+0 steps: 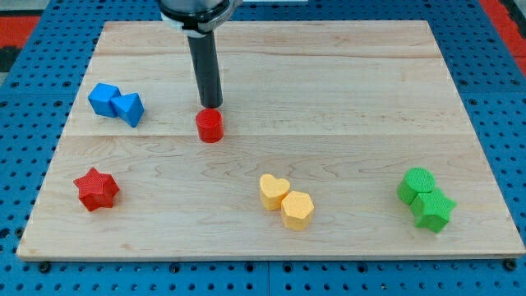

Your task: Place the red circle to the top right of the red star

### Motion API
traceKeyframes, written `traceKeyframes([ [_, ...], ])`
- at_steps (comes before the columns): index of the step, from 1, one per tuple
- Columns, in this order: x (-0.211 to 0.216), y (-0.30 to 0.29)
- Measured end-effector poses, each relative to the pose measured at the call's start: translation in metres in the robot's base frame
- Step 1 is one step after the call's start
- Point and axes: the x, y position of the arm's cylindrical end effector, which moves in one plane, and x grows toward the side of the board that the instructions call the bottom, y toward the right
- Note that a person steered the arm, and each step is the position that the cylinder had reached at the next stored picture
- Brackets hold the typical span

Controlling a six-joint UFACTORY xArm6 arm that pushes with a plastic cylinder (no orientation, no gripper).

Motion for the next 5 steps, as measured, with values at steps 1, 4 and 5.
traceKeyframes([
  [1,0.038,0.003],
  [4,0.084,0.020],
  [5,0.119,-0.073],
])
